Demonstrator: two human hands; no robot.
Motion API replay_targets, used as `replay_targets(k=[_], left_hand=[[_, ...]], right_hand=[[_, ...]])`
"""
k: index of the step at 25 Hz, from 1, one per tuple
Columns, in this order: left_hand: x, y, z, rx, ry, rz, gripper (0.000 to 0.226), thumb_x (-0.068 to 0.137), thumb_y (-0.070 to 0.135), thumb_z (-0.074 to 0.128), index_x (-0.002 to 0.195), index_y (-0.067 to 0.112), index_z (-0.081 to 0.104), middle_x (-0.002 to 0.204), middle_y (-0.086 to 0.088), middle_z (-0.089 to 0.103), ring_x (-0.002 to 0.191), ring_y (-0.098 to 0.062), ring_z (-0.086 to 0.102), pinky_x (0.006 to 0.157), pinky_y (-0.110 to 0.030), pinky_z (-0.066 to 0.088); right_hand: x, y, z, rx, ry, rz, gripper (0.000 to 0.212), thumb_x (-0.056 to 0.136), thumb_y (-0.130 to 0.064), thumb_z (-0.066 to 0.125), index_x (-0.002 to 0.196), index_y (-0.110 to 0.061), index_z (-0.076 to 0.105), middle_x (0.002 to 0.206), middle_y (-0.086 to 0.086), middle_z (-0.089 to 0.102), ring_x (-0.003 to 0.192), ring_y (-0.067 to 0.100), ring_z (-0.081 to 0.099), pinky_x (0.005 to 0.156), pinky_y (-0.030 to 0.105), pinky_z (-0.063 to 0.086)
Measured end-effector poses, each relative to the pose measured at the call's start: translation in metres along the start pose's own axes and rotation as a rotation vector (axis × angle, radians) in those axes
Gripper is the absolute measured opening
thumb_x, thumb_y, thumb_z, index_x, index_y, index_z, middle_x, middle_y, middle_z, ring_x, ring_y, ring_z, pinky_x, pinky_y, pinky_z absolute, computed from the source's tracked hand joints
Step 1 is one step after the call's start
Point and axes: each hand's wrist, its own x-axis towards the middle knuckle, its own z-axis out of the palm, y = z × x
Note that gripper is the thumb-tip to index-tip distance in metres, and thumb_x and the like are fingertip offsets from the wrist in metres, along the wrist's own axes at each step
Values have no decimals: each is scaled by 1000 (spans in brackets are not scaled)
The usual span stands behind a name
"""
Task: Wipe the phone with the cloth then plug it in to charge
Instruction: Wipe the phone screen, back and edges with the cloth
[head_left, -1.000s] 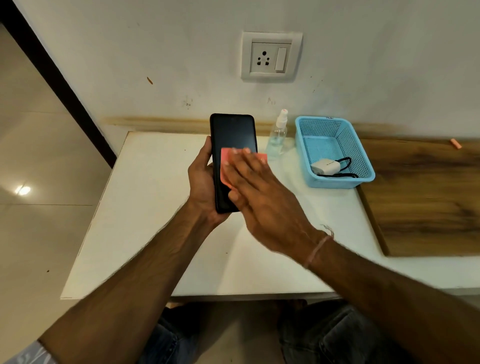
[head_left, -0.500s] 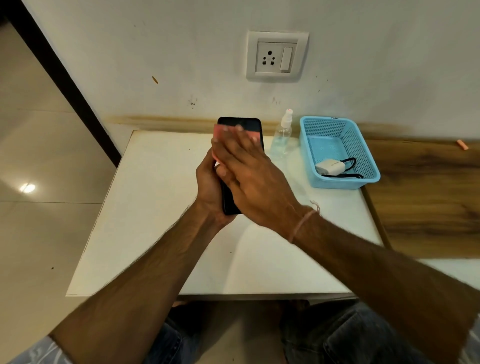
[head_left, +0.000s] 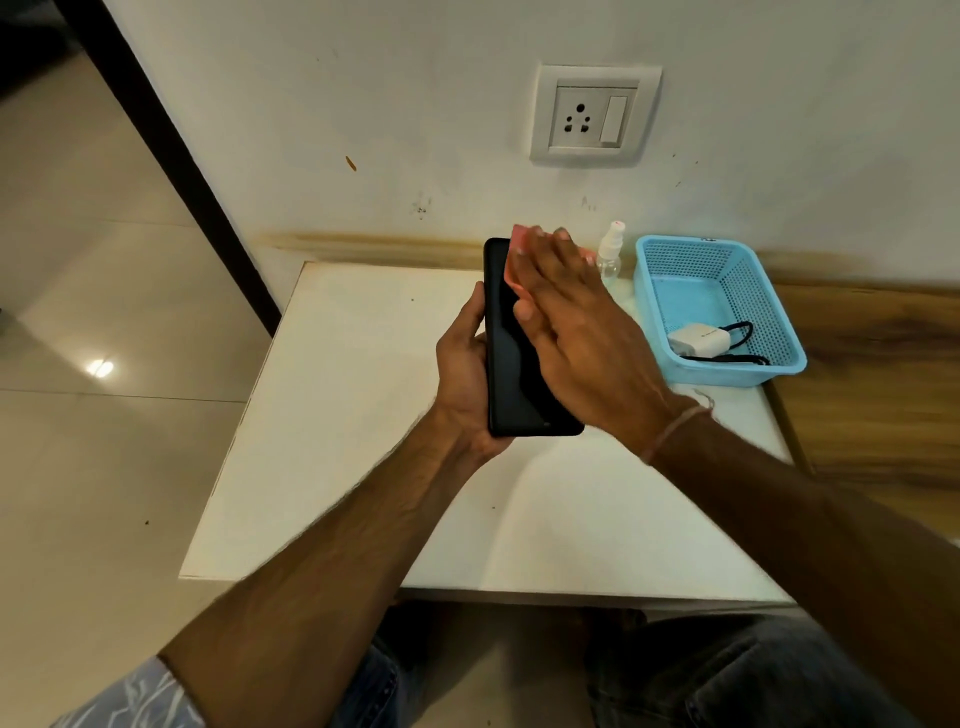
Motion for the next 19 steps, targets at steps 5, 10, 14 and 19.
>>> replay_targets(k=[5, 10, 14, 19], left_hand=[[3, 1, -4, -87, -19, 47, 60, 100, 56, 42, 139, 13, 60, 142, -14, 59, 132, -31, 55, 118, -45, 35], [0, 6, -10, -80, -47, 22, 61, 97, 58, 48, 125, 8, 69, 117, -12, 71, 108, -27, 69, 93, -36, 56], [1, 7, -10, -33, -20, 17, 71, 96, 61, 45, 140, 7, 57, 115, -13, 69, 101, -29, 69, 90, -39, 58], [1, 7, -8, 6, -15, -3, 70, 95, 64, 44, 140, 11, 58, 140, -18, 59, 120, -33, 61, 108, -46, 46]], right_hand=[[9, -15, 7, -26, 27, -9, 52, 104, -33, 24, 152, -16, 13, 161, 4, 5, 148, 20, -3, 121, 41, 3], [-32, -17, 9, -31, -44, -180, 52, 104, -31, 27, 151, -13, 18, 160, 5, 11, 148, 20, 0, 121, 41, 10], [-54, -4, 5, -94, -110, -255, 52, 104, -32, 25, 151, -12, 19, 160, 5, 13, 148, 21, 2, 121, 41, 13], [-28, 6, -3, -47, -45, -156, 51, 104, -29, 29, 151, -13, 18, 160, 4, 11, 148, 18, 2, 121, 41, 10]])
